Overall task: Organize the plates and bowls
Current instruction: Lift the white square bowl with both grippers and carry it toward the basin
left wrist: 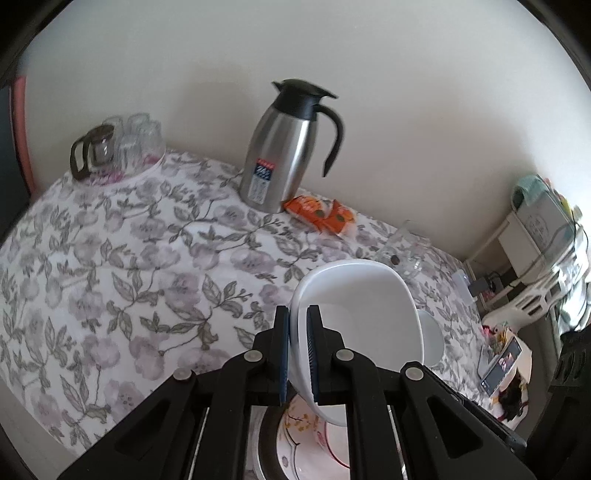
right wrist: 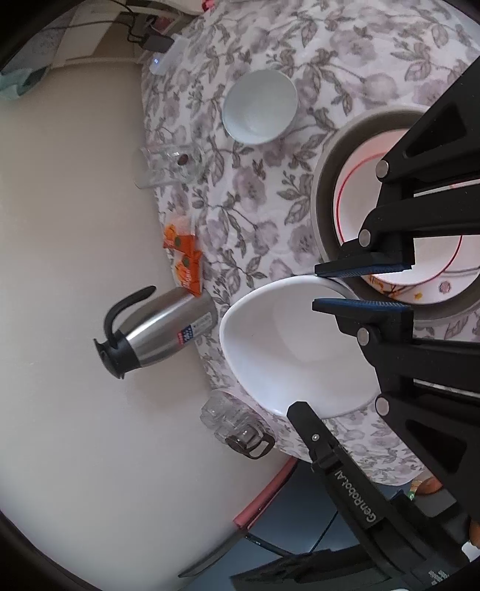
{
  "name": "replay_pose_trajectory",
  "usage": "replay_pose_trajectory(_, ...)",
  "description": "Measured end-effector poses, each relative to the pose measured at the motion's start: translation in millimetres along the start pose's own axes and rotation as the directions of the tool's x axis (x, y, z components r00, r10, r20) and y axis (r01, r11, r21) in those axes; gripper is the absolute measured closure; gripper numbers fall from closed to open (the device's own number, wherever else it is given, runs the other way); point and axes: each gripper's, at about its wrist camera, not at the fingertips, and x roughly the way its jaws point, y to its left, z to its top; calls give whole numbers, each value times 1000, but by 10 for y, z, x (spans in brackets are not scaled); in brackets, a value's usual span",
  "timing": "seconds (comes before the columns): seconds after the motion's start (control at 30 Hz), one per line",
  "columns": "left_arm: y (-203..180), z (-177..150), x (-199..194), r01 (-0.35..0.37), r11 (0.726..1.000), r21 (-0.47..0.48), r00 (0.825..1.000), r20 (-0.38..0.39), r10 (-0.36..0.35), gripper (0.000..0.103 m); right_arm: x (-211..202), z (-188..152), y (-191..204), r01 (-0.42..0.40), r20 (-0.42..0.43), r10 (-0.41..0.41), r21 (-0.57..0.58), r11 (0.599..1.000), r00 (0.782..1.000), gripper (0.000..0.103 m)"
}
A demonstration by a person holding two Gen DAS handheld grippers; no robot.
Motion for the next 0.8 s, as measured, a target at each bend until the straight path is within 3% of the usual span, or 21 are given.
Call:
replay_pose_trajectory(0.4,-264,-130,-236,77,996,48,997,27,-78,94,-399,-114,-209,-14,61,14,-2,1000,998,90)
replay_pose_trajectory(0.8,-377,-276,-269,144,988,48,990,-9,-144,94,-626,-206,-418,-30,78,29,13,999,997,90)
